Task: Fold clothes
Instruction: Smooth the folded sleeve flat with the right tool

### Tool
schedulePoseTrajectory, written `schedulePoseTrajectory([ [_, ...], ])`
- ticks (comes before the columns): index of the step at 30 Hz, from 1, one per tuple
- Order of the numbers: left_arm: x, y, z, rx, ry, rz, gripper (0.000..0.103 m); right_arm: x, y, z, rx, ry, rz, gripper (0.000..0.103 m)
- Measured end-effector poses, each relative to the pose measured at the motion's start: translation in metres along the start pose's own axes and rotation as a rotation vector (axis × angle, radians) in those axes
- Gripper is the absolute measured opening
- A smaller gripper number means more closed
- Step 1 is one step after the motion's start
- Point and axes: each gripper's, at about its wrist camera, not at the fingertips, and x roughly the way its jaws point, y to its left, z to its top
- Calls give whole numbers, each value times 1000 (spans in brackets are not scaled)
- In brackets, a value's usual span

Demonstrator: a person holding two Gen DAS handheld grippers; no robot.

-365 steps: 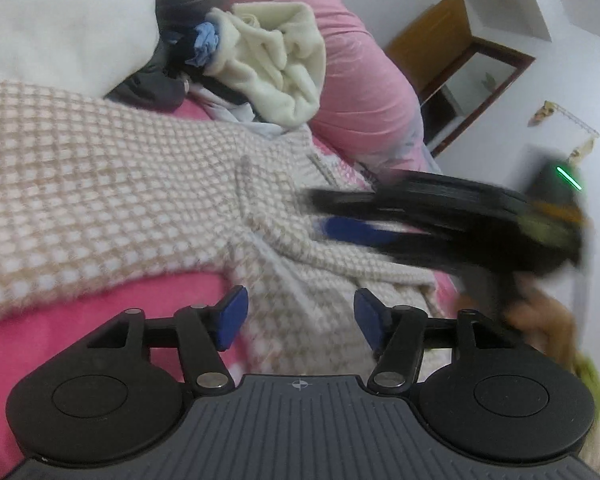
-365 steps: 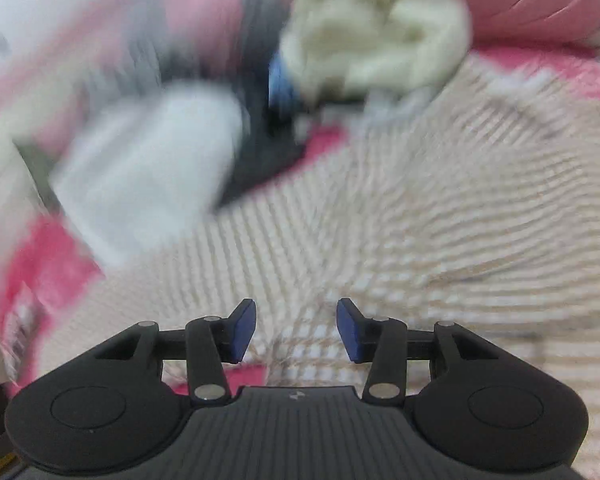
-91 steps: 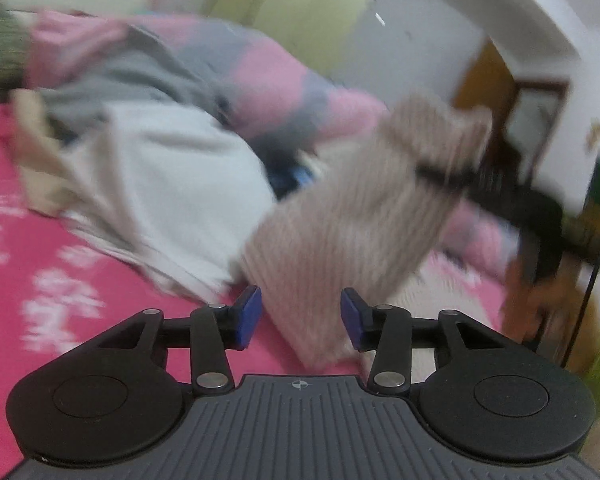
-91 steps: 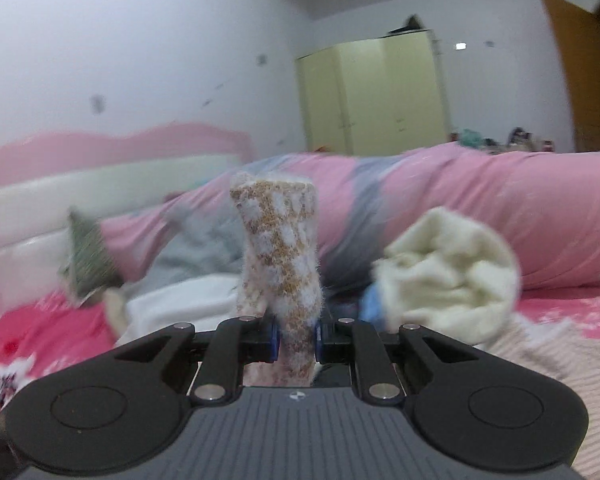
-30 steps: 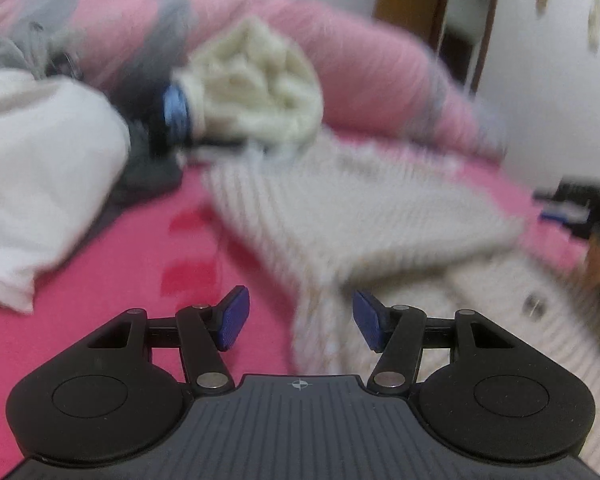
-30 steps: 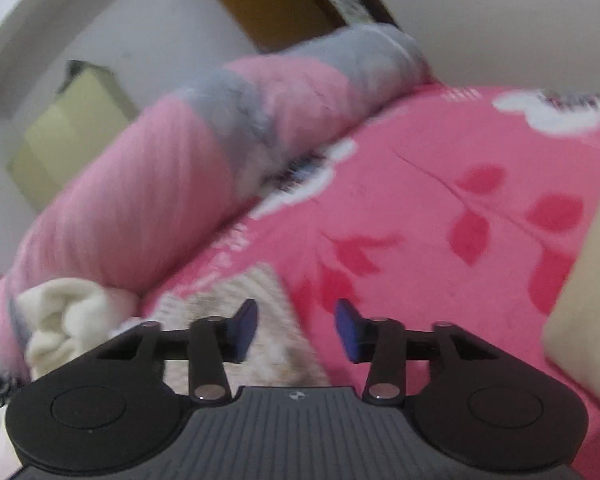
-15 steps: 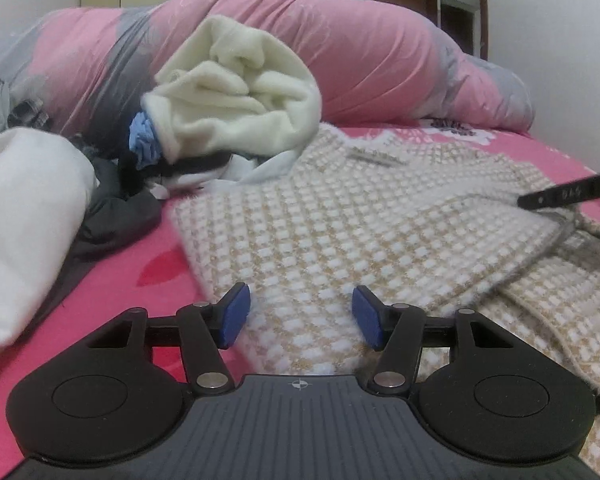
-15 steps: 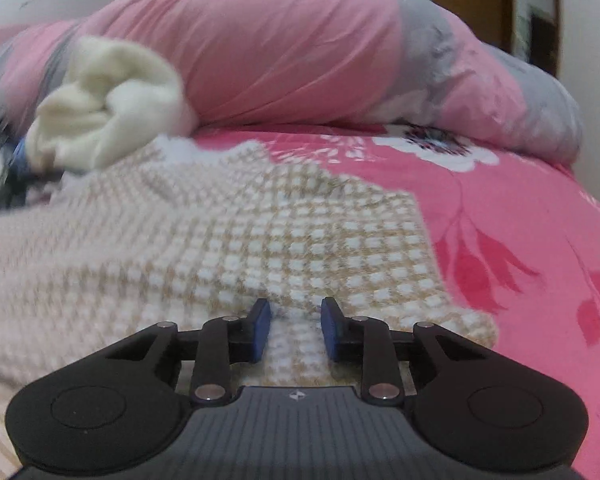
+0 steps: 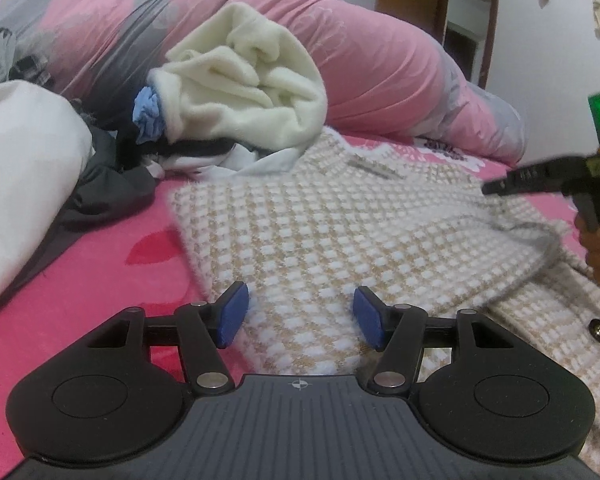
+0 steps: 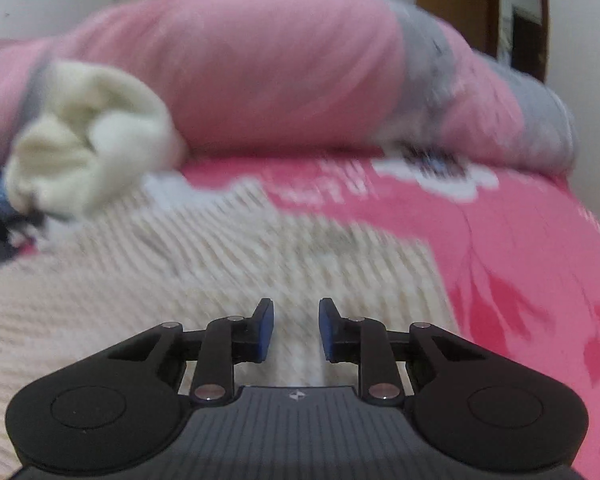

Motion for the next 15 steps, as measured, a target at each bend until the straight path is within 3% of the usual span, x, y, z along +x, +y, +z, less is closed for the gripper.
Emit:
schedulePoseTrajectory([
  [5,-2,4,0,-21,-7,-17,59,61,-9,-5,11,73,-88,24],
  [8,-5,10,3,-55,-15,-41,58,59,-10,-8,17,52,-85,24],
  [13,-6,15,33,-62,-66,-15,58,56,-11,-12,27,18,-81,25],
  [15,17,21,41,-53,-20,9,58,55,-12,-14,31,4,-79,25],
])
